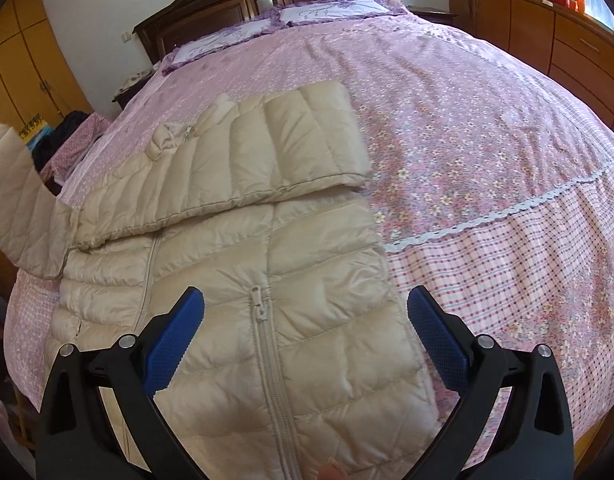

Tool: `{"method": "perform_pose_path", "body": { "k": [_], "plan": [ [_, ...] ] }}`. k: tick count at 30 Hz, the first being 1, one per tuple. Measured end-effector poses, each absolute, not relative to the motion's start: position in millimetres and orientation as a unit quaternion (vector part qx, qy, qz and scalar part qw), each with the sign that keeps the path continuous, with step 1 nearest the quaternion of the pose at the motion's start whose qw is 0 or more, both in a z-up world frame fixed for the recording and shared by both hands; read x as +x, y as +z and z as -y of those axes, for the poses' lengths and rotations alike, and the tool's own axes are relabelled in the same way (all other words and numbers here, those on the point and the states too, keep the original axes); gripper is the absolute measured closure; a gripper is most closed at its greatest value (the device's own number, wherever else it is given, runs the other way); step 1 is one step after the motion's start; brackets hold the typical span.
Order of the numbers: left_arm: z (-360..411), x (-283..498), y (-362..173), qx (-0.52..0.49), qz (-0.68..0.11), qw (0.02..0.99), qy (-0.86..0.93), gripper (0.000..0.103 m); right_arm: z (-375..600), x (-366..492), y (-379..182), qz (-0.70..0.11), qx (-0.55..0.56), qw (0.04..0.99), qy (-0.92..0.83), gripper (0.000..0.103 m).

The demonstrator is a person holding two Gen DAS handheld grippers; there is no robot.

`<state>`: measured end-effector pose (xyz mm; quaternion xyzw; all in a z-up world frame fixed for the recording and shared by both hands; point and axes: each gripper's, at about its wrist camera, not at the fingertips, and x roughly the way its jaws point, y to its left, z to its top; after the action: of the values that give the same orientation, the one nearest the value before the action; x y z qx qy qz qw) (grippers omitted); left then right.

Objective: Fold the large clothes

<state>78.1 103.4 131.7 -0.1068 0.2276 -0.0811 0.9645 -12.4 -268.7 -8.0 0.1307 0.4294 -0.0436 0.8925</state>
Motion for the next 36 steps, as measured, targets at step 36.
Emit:
{"method": "perform_pose_path", "body": {
  "k": [36],
  "plan": [
    [47.1,129.1,-42.3,-0.106,-0.435,0.879,-0.162,0.096,315.5,-25.8,-26.8,-0.438,0.169,0.880,-0.076,0.006]
  ]
}}
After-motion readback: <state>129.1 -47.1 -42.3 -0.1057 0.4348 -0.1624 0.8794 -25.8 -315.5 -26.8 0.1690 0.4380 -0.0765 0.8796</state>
